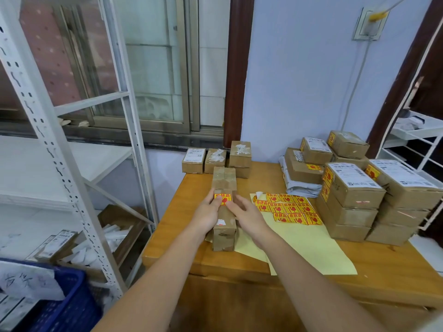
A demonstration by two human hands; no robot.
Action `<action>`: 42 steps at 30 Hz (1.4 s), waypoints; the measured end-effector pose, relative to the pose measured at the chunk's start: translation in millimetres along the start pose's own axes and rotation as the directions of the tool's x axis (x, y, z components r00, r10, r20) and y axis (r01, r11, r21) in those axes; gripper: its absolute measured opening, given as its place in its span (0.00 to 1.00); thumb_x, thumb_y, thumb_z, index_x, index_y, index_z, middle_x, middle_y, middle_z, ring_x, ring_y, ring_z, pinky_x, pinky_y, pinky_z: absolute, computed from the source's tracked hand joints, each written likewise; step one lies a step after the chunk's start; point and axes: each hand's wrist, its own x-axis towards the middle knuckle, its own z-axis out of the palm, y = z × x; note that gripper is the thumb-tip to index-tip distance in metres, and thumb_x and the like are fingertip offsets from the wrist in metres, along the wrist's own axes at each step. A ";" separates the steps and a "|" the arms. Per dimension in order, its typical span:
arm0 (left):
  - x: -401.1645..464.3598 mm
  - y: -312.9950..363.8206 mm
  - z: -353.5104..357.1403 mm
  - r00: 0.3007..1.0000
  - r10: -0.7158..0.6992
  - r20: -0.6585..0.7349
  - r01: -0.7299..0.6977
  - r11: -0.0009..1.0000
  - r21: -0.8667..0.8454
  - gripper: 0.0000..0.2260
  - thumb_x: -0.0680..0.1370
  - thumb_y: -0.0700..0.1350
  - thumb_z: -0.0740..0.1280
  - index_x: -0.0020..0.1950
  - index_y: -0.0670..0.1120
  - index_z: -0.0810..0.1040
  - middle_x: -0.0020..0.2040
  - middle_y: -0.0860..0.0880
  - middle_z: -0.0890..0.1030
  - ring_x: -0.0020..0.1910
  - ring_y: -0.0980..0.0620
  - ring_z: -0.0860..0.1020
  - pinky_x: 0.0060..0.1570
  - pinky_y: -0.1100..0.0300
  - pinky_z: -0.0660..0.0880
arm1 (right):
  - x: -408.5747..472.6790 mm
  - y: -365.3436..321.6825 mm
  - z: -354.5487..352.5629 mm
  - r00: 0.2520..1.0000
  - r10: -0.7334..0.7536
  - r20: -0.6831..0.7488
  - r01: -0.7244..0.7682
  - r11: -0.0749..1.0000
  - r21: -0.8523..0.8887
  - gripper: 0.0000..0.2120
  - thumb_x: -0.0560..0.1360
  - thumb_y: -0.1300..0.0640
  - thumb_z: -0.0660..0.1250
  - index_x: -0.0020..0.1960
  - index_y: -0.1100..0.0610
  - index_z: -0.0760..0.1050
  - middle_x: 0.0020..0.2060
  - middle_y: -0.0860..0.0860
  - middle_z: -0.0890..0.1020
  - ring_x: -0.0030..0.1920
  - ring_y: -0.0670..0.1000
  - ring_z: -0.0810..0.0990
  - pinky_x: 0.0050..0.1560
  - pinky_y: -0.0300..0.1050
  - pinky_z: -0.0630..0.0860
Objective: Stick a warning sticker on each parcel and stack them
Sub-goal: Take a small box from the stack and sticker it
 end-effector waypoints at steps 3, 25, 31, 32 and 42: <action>-4.2 1.3 2.5 1.000 0.007 -0.015 -0.008 1.000 -0.030 0.22 0.87 0.53 0.58 0.81 0.59 0.62 0.74 0.53 0.75 0.68 0.51 0.76 0.69 0.49 0.73 | -9.1 6.7 1.0 0.999 0.001 0.048 0.003 0.996 -0.092 0.32 0.72 0.32 0.68 0.74 0.38 0.68 0.69 0.38 0.75 0.66 0.42 0.75 0.67 0.47 0.74; -29.9 1.1 -9.4 0.995 0.059 -0.084 -0.065 0.995 -0.079 0.23 0.87 0.51 0.58 0.82 0.51 0.62 0.78 0.50 0.69 0.68 0.55 0.71 0.56 0.65 0.70 | -23.4 -1.0 11.8 0.998 0.004 0.062 -0.019 0.970 0.241 0.25 0.83 0.55 0.64 0.76 0.36 0.63 0.66 0.41 0.76 0.64 0.45 0.78 0.65 0.48 0.77; -28.8 -14.1 -13.6 0.993 0.064 -0.103 -0.069 0.996 -0.052 0.32 0.83 0.58 0.65 0.84 0.51 0.57 0.79 0.51 0.67 0.74 0.51 0.70 0.65 0.59 0.70 | -20.1 -2.1 6.1 0.997 0.060 0.040 -0.072 0.830 0.553 0.20 0.84 0.59 0.62 0.74 0.44 0.70 0.62 0.50 0.83 0.61 0.51 0.82 0.63 0.52 0.78; -28.5 -13.8 -13.0 0.994 0.053 -0.098 -0.062 0.995 -0.084 0.35 0.81 0.60 0.67 0.84 0.52 0.58 0.77 0.52 0.69 0.72 0.51 0.72 0.66 0.57 0.72 | -20.3 -4.9 4.5 0.997 0.060 0.050 -0.078 0.796 0.600 0.19 0.84 0.59 0.61 0.72 0.44 0.70 0.61 0.50 0.84 0.61 0.52 0.83 0.63 0.53 0.78; -22.7 -4.4 -2.3 0.997 -0.016 -0.075 -0.006 0.959 -0.285 0.36 0.79 0.55 0.72 0.82 0.57 0.56 0.70 0.49 0.76 0.59 0.48 0.83 0.59 0.44 0.81 | -24.1 -16.0 -12.6 0.997 0.042 0.063 -0.057 0.964 0.260 0.19 0.85 0.56 0.60 0.72 0.40 0.69 0.68 0.46 0.78 0.59 0.42 0.80 0.56 0.42 0.78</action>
